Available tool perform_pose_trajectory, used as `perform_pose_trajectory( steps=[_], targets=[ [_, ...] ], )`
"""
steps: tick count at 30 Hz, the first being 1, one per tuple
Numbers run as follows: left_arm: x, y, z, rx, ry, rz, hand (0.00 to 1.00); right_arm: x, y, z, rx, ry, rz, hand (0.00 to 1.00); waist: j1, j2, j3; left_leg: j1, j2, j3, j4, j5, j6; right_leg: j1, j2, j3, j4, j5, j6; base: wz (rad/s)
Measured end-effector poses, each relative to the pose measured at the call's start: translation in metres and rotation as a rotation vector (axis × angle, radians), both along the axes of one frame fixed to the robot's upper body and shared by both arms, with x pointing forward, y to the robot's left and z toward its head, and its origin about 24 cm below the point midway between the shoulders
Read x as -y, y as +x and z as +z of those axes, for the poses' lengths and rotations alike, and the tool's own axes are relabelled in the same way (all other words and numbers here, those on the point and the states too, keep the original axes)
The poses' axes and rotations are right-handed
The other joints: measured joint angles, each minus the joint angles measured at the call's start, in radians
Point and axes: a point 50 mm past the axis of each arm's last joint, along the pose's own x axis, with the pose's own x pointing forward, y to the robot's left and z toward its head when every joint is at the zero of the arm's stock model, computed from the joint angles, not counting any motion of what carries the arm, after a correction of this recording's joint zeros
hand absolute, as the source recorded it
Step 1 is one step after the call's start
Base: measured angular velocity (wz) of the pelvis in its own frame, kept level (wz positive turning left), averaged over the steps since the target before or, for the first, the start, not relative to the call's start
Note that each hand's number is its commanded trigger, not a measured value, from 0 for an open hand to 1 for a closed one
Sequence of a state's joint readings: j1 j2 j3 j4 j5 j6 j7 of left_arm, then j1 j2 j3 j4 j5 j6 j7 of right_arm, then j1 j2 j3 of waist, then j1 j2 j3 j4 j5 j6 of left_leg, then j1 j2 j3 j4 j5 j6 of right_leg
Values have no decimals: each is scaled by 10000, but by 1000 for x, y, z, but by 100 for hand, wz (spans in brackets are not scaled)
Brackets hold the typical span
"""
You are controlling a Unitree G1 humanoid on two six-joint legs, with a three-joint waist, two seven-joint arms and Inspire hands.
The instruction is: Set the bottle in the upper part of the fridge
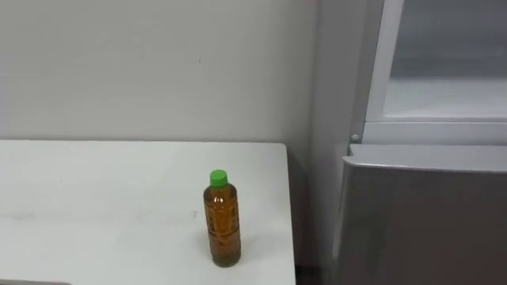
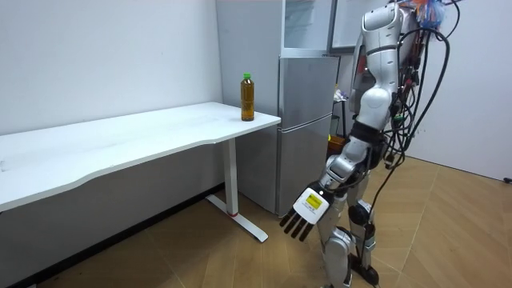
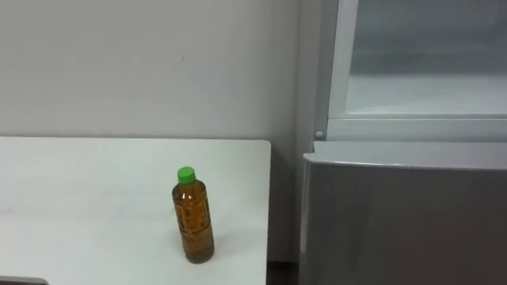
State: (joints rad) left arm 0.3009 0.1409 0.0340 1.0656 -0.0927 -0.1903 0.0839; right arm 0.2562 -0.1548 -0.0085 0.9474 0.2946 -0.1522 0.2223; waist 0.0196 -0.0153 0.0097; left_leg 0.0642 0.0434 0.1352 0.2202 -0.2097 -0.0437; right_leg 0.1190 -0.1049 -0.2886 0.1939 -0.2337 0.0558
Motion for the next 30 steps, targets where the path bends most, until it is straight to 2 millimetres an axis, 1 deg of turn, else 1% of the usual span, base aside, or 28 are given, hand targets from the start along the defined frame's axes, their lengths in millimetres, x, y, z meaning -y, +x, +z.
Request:
perform_pose_trajectory(
  steps=[1, 2, 3, 4, 6, 9, 11, 15, 16, 18, 21, 24, 26, 28, 30],
  targets=[
    [-1, 0, 0, -18, -47, -63, 0, -3, 14, 6, 656, 82, 288, 0, -7, 36, 29, -13, 0, 1, 1, 0, 0, -18, 4, 16, -11, 10, -1, -3],
    [-2, 0, 0, -69, -65, -209, 0, -7, 25, 13, 1273, 133, 580, 0, -14, 8, 8, -13, 0, 38, 6, 0, 0, -20, 5, 35, -17, 14, 1, -6],
    [-2, 0, 0, -78, -125, -315, 0, -11, 36, 22, 1968, 158, 994, 0, 32, 23, 9, -35, 8, 101, 10, 0, 0, -72, 6, 87, 9, 14, 1, -9],
    [-2, 0, 0, -86, -147, -340, 0, -13, 42, 27, 2309, 178, 1232, 0, 72, 31, 6, -49, 20, 137, 10, 0, 0, -126, 10, 126, 39, 16, -1, -13],
    [-2, 1, 0, -54, -338, -418, 0, -20, 63, 42, 3443, 375, 1809, 0, 66, 100, -2, -91, 28, 167, 20, 0, 1, -202, 5, 141, 105, 29, -10, -6],
    [-2, 1, 0, -55, -516, -559, 0, -26, 77, 54, 4208, 479, 2269, 0, 75, 138, -18, -108, 29, 167, 22, 0, 1, -205, 5, 129, 118, 36, -11, 1],
    [-3, 3, 0, -39, -639, -799, 0, -32, 87, 67, 4919, 642, 2777, 0, 118, 184, -6, -153, 39, 168, 28, 0, 1, -238, 8, 109, 126, 55, -21, 2],
    [-3, 4, 0, -43, -851, -1025, 0, -42, 99, 84, 5825, 926, 3496, 0, 162, 206, 10, -185, 53, 169, 27, 0, 1, -347, 0, 108, 283, 61, -21, 0],
    [-4, 5, 1, -31, -893, -1070, 0, -46, 103, 91, 6192, 1067, 3817, 0, 152, 202, 19, -201, 58, 169, 23, 0, 1, -359, 5, 107, 281, 61, -21, 0],
    [-3, 6, 1, -61, -864, -1211, 0, -52, 109, 102, 6741, 1333, 4358, 0, 170, 206, 10, -195, 60, 175, 17, -20, 33, -360, 10, 98, 301, 62, -23, 0],
    [-4, 4, 1, -108, -832, -1262, 0, -56, 114, 115, 7343, 1521, 4697, 0, 230, 191, 5, -190, 60, 182, 13, -31, 49, -366, 9, 91, 327, 73, -26, 0],
    [-5, 6, 1, -69, -807, -1269, 0, -59, 122, 134, 8209, 1606, 5164, 0, 444, 107, -50, -167, 70, 219, 4, -29, 51, -362, 12, 122, 341, 98, -32, 0],
    [-6, 6, 1, -85, -757, -1266, 0, -61, 125, 142, 8603, 1814, 5147, 0, 541, 60, -75, -143, 74, 218, -2, -28, 52, -344, 18, 137, 340, 102, -33, 0],
    [-7, 5, 1, -151, -725, -1266, 0, -63, 129, 150, 8952, 1840, 5244, 0, 664, 2, -82, -137, 88, 227, -2, -27, 53, -351, 31, 155, 344, 112, -44, -2],
    [-11, 3, 2, -363, -672, -1276, 0, -65, 135, 159, 9358, 2018, 5422, 0, 676, -47, -72, -158, 126, 232, 4, -27, 50, -354, 70, 152, 308, 143, -70, 0]
  ],
)
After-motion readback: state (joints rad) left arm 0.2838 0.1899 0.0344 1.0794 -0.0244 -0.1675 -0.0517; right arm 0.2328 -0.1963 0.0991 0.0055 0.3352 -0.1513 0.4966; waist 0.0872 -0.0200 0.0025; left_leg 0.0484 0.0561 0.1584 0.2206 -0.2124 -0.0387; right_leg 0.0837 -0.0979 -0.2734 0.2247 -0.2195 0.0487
